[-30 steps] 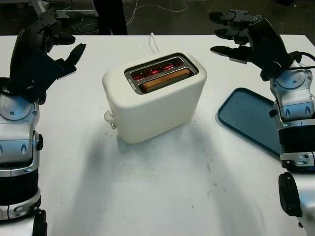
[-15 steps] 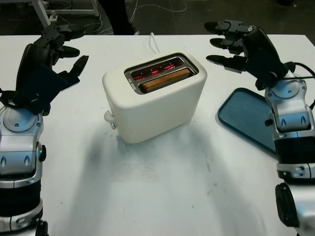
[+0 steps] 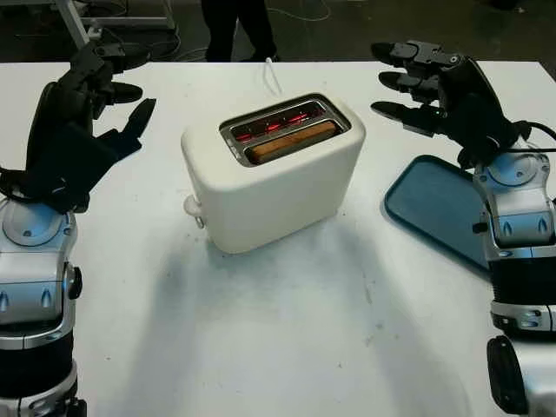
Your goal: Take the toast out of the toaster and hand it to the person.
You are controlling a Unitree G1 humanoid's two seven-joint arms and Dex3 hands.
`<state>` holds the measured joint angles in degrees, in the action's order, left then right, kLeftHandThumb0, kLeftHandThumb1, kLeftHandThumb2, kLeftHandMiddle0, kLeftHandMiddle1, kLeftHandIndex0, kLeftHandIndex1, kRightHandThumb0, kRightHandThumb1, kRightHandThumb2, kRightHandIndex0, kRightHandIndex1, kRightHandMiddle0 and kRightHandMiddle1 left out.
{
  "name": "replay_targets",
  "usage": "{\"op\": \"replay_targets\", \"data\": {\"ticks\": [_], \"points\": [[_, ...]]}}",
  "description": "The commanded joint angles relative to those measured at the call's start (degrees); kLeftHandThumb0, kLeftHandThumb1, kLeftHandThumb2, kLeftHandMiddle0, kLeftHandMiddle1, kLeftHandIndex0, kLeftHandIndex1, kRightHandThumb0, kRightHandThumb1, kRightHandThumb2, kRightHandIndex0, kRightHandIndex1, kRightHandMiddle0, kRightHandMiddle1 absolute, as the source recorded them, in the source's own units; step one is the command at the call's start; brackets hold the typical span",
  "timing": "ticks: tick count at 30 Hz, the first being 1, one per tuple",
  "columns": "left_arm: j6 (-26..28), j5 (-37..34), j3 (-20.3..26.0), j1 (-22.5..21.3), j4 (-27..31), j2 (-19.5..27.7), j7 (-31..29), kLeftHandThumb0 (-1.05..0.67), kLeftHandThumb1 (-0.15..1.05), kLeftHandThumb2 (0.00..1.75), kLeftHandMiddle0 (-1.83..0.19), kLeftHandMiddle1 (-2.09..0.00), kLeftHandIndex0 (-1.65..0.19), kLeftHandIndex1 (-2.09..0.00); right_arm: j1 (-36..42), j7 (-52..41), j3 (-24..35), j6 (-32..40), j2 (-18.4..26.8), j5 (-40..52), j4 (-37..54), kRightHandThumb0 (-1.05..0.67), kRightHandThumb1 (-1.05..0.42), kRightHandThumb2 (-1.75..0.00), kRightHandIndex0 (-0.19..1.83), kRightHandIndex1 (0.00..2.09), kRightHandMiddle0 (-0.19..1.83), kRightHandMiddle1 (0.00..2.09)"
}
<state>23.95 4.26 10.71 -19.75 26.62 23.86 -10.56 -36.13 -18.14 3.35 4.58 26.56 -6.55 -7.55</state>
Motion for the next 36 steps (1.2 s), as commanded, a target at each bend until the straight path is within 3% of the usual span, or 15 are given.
{"op": "replay_targets", "data": {"ticks": [1, 8, 36], "points": [[-1.0, 0.3, 0.0, 0.8, 0.0, 0.8, -0.3, -0.36, 0.92, 0.50, -0.05, -1.06, -0.18, -0.67, 0.1, 0.4, 0.4, -1.2, 0.1, 0.6, -0.4, -0.26, -0.92, -0.11, 0.58, 0.04, 0.57, 0.02], [-0.5, 1.4, -0.7, 1.0, 0.7, 1.0, 0.0, -0.40, 0.92, 0.48, -0.07, -1.05, -0.19, -0.67, -0.5, 0.3, 0.0, 1.2, 0.3, 0.1, 1.4, -0.24, -0.92, -0.07, 0.57, 0.03, 0.55, 0.01], [-0.8, 0.7, -0.1, 0.2, 1.1, 1.5, -0.2, -0.30, 0.92, 0.50, -0.10, -1.05, -0.20, -0.67, -0.2, 0.0, -0.1, 2.7, 0.5, 0.0, 2.6, -0.26, -0.92, -0.04, 0.58, 0.02, 0.56, 0.01]]}}
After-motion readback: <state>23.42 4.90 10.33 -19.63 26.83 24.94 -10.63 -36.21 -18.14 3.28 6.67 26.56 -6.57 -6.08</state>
